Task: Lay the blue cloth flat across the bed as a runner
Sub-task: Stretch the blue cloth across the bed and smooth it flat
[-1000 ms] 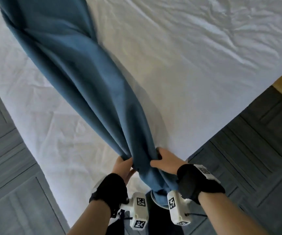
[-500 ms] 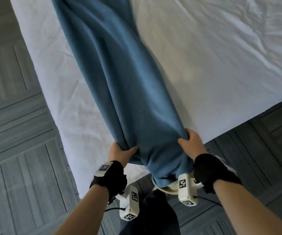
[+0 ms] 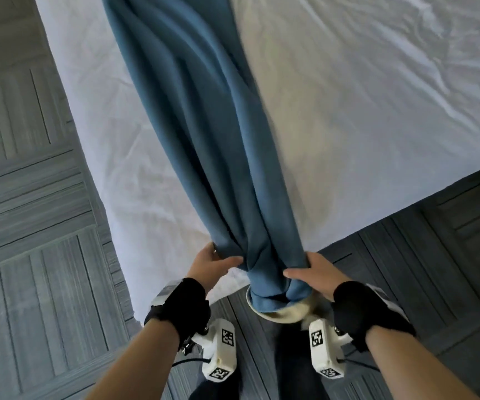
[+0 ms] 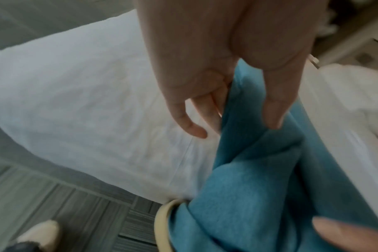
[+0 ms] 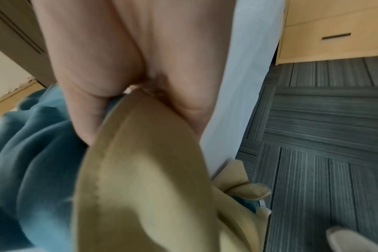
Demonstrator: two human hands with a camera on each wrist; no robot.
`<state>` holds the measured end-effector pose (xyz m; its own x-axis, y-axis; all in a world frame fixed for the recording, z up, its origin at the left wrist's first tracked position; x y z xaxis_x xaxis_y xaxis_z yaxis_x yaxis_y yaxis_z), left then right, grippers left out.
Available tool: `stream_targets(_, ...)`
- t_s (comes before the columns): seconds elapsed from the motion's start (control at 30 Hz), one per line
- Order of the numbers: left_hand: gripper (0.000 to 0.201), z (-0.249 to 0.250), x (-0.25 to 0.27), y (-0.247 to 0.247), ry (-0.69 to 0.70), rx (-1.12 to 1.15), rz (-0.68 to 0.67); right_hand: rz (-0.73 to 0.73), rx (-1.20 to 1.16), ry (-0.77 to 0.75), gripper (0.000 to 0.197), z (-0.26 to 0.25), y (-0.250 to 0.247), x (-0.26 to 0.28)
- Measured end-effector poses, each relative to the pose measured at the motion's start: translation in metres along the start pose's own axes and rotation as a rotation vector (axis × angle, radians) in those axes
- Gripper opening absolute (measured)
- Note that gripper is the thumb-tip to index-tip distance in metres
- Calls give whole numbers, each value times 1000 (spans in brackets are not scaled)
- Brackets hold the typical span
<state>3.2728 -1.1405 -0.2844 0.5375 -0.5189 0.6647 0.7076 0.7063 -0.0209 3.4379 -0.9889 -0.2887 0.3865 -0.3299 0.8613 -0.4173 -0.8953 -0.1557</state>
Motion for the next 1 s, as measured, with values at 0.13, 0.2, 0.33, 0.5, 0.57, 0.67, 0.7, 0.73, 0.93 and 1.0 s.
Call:
stream_targets(0.13,41,-9,9,7,37,-207,50,41,188,-25,38,4,-6,0)
stream_targets(0.2,45,-9,10,9,46,-275,107,14,295,-26,39,7,-18,-1)
stream_targets(0.33,30,-6,14,31,69,-229,180,52,395,-31,41,11,-68,-5)
stream_targets(0.5,28,-17,25,73,95,-70,306,169,249,-116,30,13,-125,-4)
stream_targets(0.57,32,-26,34,78,90,-160,402,209,242,-148,29,16,-136,-5)
stream_targets(0.67,47,-39,54,68,32,-388,532,261,343,-155,30,22,-147,-6)
stream_targets(0.7,52,-42,60,63,6,-449,549,276,379,-144,31,25,-152,-8)
stream_targets(0.73,54,-44,64,57,-19,-499,559,289,412,-128,33,27,-158,-9)
stream_targets(0.93,39,-48,81,16,-40,-591,599,431,548,-71,30,27,-204,-8)
stream_targets(1.0,31,-49,87,11,-20,-536,625,444,558,-79,29,30,-209,-4)
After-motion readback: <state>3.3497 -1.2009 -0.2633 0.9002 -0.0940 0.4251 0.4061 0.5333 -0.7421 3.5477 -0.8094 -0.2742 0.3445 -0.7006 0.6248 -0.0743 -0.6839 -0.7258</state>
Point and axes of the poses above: each hand's wrist, its own x-axis away from the middle knuckle, its own y-axis out of the palm, z = x × y, the point moved 10 cm from there along -x, towards the middle knuckle, and after that the axes turned 8 degrees about y, right-handed, at the moved point
